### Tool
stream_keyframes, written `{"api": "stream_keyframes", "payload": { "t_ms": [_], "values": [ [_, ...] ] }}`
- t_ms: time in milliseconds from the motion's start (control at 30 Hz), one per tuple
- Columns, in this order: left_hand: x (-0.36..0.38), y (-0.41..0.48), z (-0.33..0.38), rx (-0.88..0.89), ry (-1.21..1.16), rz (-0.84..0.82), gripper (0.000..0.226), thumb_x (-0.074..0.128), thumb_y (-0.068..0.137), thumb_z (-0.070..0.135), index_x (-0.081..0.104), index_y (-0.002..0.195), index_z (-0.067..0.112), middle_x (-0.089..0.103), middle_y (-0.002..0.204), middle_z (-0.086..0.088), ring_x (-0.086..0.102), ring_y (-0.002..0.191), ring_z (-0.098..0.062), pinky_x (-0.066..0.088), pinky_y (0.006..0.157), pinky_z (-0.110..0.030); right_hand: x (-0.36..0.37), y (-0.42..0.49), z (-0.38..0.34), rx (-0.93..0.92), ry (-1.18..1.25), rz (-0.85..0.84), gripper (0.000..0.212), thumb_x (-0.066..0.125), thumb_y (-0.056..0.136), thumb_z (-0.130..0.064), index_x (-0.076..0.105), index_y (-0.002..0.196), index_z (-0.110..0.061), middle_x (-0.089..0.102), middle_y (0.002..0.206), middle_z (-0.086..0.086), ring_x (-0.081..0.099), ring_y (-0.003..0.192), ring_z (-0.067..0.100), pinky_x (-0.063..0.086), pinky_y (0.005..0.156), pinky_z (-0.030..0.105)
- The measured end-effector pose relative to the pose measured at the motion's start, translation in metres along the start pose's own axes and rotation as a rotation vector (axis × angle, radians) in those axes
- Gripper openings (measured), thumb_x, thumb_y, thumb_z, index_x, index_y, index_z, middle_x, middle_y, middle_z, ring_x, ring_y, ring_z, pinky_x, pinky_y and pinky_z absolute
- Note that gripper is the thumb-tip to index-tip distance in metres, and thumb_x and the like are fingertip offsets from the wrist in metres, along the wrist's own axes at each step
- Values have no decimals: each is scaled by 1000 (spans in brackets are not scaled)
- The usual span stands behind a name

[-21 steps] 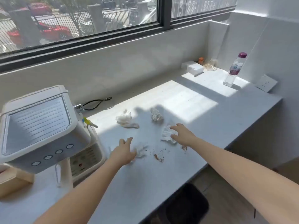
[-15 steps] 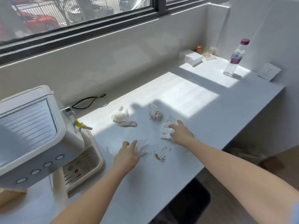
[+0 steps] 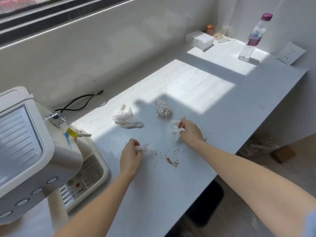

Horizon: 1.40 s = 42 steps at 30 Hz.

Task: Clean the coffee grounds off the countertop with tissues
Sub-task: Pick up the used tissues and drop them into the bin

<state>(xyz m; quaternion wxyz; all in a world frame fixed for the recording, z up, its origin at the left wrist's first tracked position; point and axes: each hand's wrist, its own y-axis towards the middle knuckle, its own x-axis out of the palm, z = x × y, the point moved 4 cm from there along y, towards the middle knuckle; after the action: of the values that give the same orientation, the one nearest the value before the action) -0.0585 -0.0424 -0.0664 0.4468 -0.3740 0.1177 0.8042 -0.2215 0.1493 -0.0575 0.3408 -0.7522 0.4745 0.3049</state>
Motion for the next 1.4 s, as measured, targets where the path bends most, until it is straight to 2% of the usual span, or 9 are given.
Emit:
{"api": "stream_keyframes", "payload": {
  "t_ms": [100,300,467,633,833,933,1133,1233,1400],
  "values": [
    [0,7,21,-21,-117,36,24,56,82,20,41,101,21,60,84,1,58,79,-20,42,59,-32,-3,-4,-13,-10,152,-22,35,45,85,0,58,115,-12,56,99,2,57,86,24,46,67,29],
    [17,10,84,76,-268,3,16,56,80,13,52,93,21,58,77,8,58,70,-8,42,53,-18,-25,-28,-12,7,329,83,30,43,81,-2,61,61,-15,56,61,1,54,62,22,40,57,29],
    [44,-12,126,134,-325,-55,4,62,78,14,65,78,16,65,67,6,57,59,-1,42,49,-7,-48,-61,30,151,543,271,21,53,90,-17,67,75,-17,64,77,-1,55,67,12,44,56,24],
    [91,-49,160,182,-333,-253,10,65,82,19,70,77,12,67,66,-1,57,51,-9,49,50,-24,-80,-107,83,204,607,472,20,56,91,-16,71,79,-14,71,84,5,60,77,16,48,71,30],
    [160,-103,181,149,-300,-462,10,63,79,9,72,80,5,68,68,-8,60,57,-16,56,62,-30,-91,-164,164,411,654,539,21,44,82,-1,53,73,-18,53,68,-5,47,66,15,39,54,24],
    [197,-131,171,108,-261,-548,11,62,77,12,72,76,8,68,66,-5,58,60,-15,55,66,-35,-78,-190,206,530,703,537,21,44,79,0,62,77,-11,59,72,-1,52,69,15,44,57,22],
    [259,-164,109,-23,-140,-551,20,62,79,25,66,60,24,64,59,9,56,57,-6,44,56,-15,-15,-216,271,688,748,483,20,57,81,3,72,90,-6,68,89,5,57,80,16,44,73,22],
    [293,-168,67,-144,-78,-586,10,60,77,15,67,70,15,63,60,2,59,61,-17,51,61,-25,26,-219,297,742,715,420,13,67,79,2,74,84,-7,73,86,6,59,74,13,43,65,16],
    [345,-162,8,-250,-1,-525,9,62,81,8,63,86,15,59,73,5,53,60,-8,40,46,-7,93,-216,335,808,678,371,12,67,79,2,75,81,-7,74,84,9,58,66,10,42,59,12]
  ]
}}
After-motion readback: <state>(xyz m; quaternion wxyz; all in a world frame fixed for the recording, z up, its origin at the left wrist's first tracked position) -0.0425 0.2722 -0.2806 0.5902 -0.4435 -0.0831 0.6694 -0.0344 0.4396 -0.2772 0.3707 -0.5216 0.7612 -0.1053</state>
